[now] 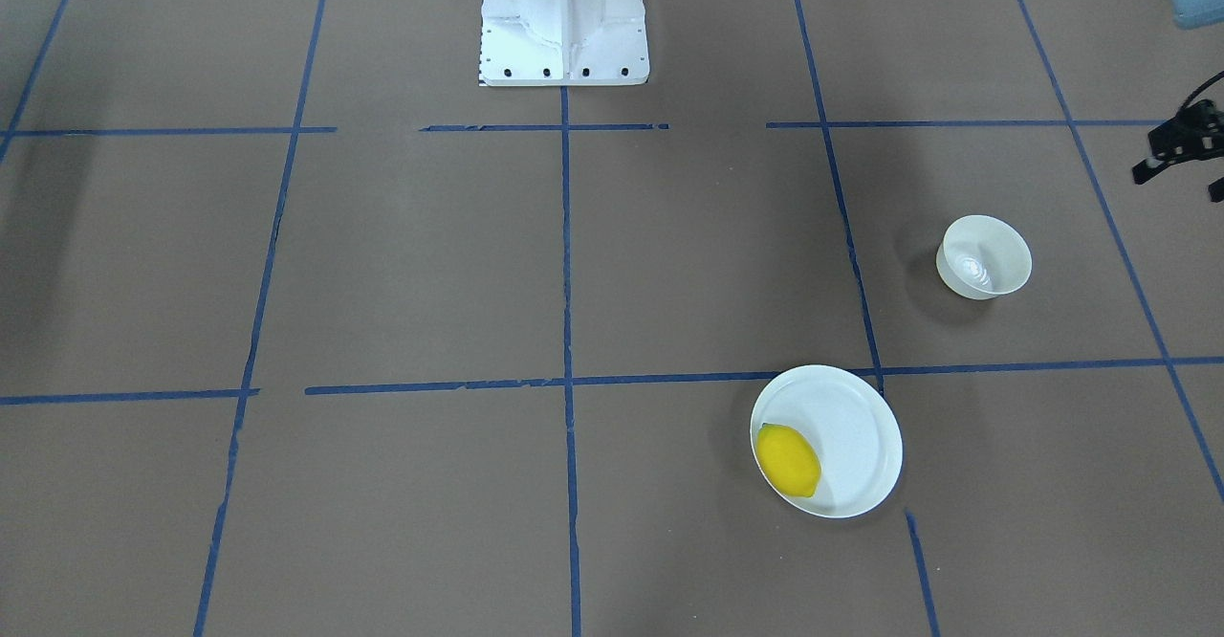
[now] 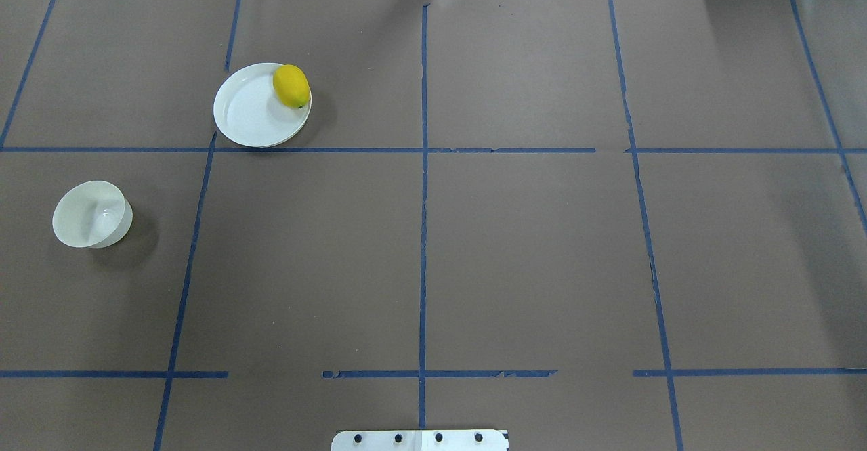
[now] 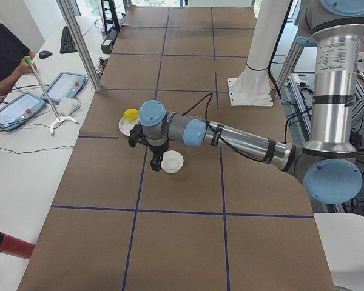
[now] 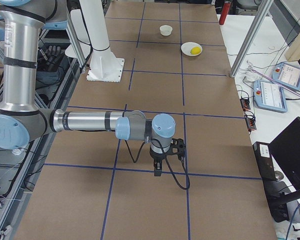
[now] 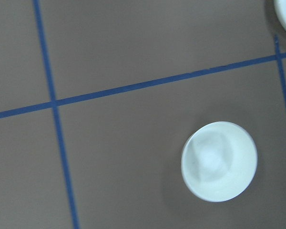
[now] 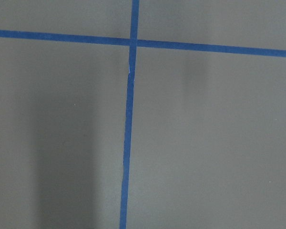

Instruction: Move lemon from plate to bowl

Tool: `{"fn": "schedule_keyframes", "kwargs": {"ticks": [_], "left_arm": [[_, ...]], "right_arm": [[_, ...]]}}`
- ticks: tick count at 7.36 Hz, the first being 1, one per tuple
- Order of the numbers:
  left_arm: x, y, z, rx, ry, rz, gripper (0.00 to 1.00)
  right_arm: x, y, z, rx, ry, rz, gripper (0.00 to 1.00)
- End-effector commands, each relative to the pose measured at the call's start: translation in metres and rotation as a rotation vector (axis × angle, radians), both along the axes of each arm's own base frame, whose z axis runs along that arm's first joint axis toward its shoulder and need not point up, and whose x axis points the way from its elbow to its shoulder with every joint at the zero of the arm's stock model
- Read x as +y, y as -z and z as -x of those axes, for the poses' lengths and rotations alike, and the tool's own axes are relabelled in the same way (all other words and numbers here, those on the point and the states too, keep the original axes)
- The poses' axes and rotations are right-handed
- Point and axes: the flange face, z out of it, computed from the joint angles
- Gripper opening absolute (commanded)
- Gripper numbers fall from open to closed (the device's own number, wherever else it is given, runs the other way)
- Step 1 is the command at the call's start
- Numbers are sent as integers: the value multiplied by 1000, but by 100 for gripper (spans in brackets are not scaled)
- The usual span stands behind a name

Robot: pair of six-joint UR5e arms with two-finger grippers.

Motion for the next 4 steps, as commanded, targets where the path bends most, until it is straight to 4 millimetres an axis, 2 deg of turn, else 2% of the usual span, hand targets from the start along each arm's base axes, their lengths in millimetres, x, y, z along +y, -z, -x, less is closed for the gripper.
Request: {"fn": "schedule_keyframes", "kwargs": {"ticks": [1, 2, 3, 4], "left_arm": [[-49, 88, -119, 71, -8, 42, 99], [-75, 122, -188, 77, -11, 133, 100], [-94, 138, -220, 58, 24, 180, 100], [-119, 150, -239, 36, 83, 224, 100]], "right_arm": [[0, 0, 0, 0, 0, 0, 100], [0, 0, 0, 0, 0, 0, 100], [0, 0, 0, 0, 0, 0, 100], [0, 0, 0, 0, 0, 0, 100]]}}
